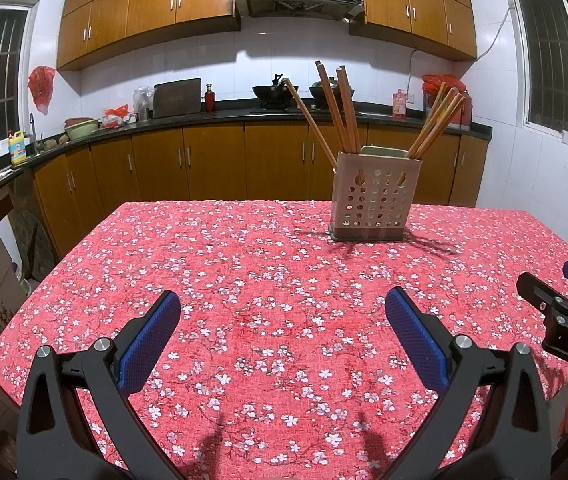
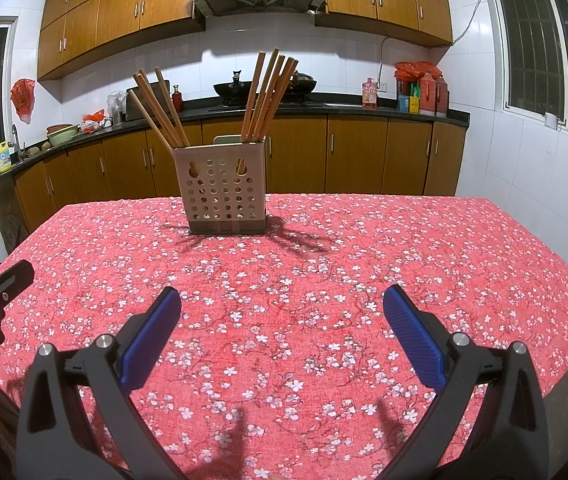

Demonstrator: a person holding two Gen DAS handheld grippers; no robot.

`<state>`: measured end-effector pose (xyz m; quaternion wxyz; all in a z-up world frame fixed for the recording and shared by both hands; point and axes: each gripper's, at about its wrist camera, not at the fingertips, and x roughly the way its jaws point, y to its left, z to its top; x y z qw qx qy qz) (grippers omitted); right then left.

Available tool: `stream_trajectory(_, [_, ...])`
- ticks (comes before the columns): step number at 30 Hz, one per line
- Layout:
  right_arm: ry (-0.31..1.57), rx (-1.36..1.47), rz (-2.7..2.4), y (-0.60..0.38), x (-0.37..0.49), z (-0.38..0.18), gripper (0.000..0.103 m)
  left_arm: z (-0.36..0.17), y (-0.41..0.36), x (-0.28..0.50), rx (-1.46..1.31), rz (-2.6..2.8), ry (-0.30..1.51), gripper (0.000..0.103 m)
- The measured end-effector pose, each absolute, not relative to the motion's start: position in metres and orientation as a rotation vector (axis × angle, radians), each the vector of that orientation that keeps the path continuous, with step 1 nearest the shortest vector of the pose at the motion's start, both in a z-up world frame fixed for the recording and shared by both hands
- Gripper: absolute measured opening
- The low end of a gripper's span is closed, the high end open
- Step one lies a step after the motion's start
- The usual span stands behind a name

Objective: Organize utensils

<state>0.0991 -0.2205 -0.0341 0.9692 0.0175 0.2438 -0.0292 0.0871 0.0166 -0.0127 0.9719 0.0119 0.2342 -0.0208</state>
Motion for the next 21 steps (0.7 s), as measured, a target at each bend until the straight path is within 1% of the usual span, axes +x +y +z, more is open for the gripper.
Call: stream_trajectory(21, [0.486,0.044,-0.061,-0.2178,0.0983,-0.0343,0.099,-0.0122,0.0145,0.0844,0.03,-0.03,0.459,0.101])
